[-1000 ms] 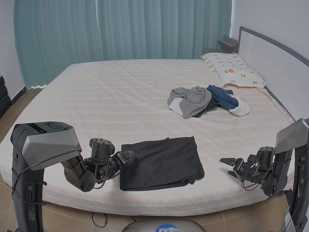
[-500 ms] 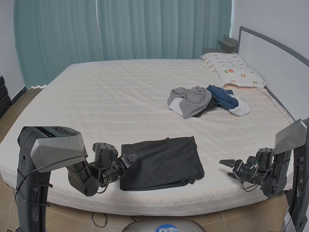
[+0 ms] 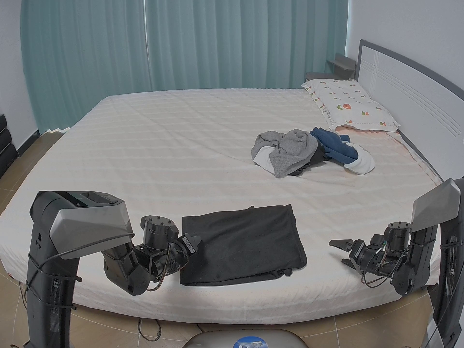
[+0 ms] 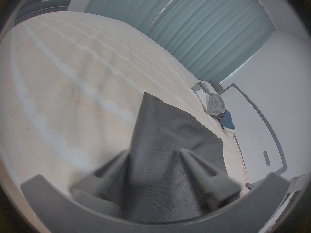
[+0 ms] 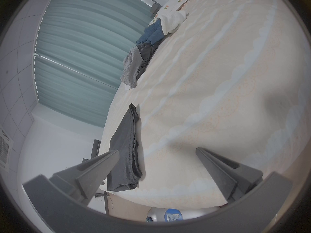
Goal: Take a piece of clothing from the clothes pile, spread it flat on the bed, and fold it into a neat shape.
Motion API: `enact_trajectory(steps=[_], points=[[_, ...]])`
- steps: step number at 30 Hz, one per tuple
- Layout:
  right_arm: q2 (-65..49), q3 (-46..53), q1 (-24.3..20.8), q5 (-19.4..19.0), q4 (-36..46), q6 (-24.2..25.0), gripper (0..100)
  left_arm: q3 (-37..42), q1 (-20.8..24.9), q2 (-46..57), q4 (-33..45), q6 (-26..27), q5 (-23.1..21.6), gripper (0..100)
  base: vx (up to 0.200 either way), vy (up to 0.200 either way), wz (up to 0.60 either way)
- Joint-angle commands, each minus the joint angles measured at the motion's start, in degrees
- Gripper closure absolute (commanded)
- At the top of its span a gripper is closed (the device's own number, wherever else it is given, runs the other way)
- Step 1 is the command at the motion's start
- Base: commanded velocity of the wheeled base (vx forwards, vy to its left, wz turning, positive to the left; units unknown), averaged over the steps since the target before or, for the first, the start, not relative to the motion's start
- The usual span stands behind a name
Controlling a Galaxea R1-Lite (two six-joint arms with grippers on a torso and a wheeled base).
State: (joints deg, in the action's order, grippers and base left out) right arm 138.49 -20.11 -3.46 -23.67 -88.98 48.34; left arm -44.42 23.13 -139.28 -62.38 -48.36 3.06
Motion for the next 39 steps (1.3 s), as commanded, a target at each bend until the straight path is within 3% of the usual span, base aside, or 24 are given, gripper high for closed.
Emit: enact_trajectory(steps=[1, 33, 39], points=[[0.12, 0.08, 0.03, -0.06, -0.93, 0.00, 0, -0.23, 0.08, -0.38, -0.02, 0.02, 0.02, 100, 0.000, 0.000, 0.00], [0.12, 0.08, -0.05, -0.06, -0.93, -0.08, 0, 0.39, -0.89, 0.15, -1.17, -0.51, 0.37, 100, 0.000, 0.000, 0.00], [0.12, -0.01, -0.05, -0.06, -0.93, -0.08, 0, 0.48, -1.24, 0.15, -1.25, -0.51, 0.37, 100, 0.000, 0.200, 0.00]])
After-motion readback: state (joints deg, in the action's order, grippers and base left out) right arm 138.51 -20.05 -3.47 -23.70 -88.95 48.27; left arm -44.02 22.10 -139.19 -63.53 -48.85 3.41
